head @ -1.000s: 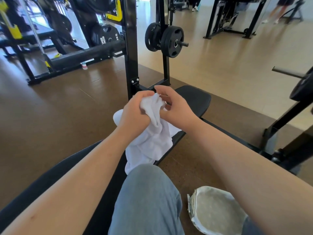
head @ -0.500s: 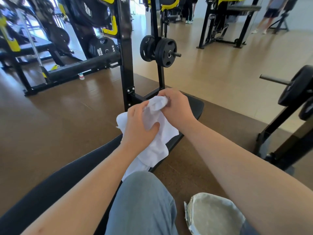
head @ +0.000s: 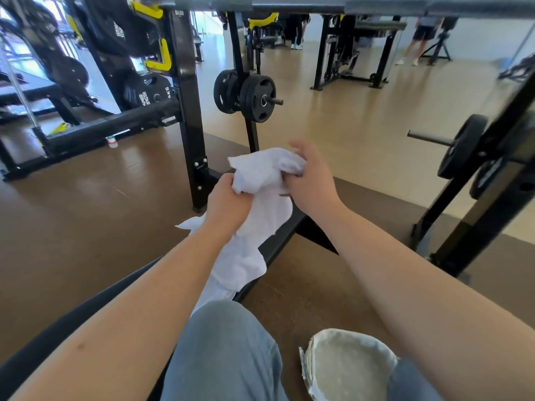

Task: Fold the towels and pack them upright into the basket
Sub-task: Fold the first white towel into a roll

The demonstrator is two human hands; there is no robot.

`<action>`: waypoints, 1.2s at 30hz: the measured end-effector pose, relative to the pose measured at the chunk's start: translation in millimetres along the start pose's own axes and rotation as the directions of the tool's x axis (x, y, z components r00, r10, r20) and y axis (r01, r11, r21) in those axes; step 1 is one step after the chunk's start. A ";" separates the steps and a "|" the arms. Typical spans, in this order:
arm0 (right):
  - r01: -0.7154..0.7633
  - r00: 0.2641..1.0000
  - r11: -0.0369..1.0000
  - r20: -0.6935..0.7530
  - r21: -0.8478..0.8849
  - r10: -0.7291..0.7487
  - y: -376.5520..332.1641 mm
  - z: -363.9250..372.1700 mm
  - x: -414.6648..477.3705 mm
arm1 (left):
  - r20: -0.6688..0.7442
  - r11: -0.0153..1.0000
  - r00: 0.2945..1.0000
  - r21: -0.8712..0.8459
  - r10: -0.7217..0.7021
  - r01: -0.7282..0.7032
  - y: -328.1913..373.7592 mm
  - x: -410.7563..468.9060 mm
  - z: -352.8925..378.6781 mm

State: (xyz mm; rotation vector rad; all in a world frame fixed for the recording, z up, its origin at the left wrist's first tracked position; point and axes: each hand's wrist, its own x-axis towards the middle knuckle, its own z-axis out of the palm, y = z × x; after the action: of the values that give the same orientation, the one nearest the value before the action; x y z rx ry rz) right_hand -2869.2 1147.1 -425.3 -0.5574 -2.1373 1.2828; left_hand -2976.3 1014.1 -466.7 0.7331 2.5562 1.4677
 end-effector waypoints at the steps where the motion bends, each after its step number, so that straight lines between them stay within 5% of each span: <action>1: 0.008 1.000 0.996 0.025 -0.087 -0.005 9.2 -5.6 -4.1 | 0.029 0.992 0.999 -0.122 -0.017 0.020 1.6 -3.2 4.4; 3: 0.077 0.982 0.972 0.186 -0.223 -0.035 26.8 -16.0 -18.5 | 0.170 0.968 0.985 -0.238 -0.034 0.074 5.4 -10.4 17.1; 6: 0.093 0.882 0.994 0.467 -0.050 -0.059 43.2 -33.2 -48.6 | 0.420 0.914 0.907 -0.354 -0.033 0.198 19.6 -28.4 31.3; 9: 0.038 0.895 0.996 0.441 0.081 -0.070 55.4 -50.7 -71.7 | 0.606 0.769 0.791 -0.542 0.079 0.339 22.6 -51.4 45.5; 11: 0.089 0.926 0.996 0.366 0.024 -0.092 63.9 -59.3 -88.7 | 0.672 0.794 0.725 -0.521 0.154 0.314 25.7 -69.5 59.8; 13: 0.034 0.952 0.999 0.304 -0.026 -0.025 73.8 -66.3 -105.5 | 0.683 0.904 0.705 -0.402 0.192 0.144 36.8 -89.4 75.4; 16: -0.110 0.976 0.993 0.184 -0.030 0.114 91.3 -82.2 -125.8 | 0.584 0.980 0.791 -0.177 0.183 -0.096 57.1 -114.2 97.1; 22: -0.205 0.977 0.963 0.020 -0.177 0.211 110.0 -120.3 -165.4 | 0.546 0.986 0.828 -0.157 0.127 -0.047 55.4 -143.9 128.0; 25: -0.218 0.962 0.894 0.070 -0.390 0.265 119.1 -130.9 -173.5 | 0.568 0.993 0.815 -0.044 0.114 -0.109 59.1 -149.0 141.4; 29: -0.283 0.927 0.857 0.105 -0.431 0.359 144.2 -134.1 -174.9 | 0.570 0.985 0.821 0.158 -0.038 -0.063 58.5 -135.4 165.2; 33: -0.184 0.921 0.821 0.197 -0.541 0.337 170.2 -138.5 -159.4 | 0.604 0.997 0.793 0.054 -0.082 0.062 47.3 -107.7 190.8; 36: -0.285 0.874 0.826 0.223 -0.485 0.432 190.3 -152.2 -146.3 | 0.570 0.993 0.818 -0.029 -0.075 0.112 35.0 -85.5 207.8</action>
State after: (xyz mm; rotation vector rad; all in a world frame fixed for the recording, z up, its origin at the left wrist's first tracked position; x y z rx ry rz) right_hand -2648.4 1242.0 -577.0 -1.0526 -2.7268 1.1353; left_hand -2822.2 1153.1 -559.8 0.8641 2.0460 1.0753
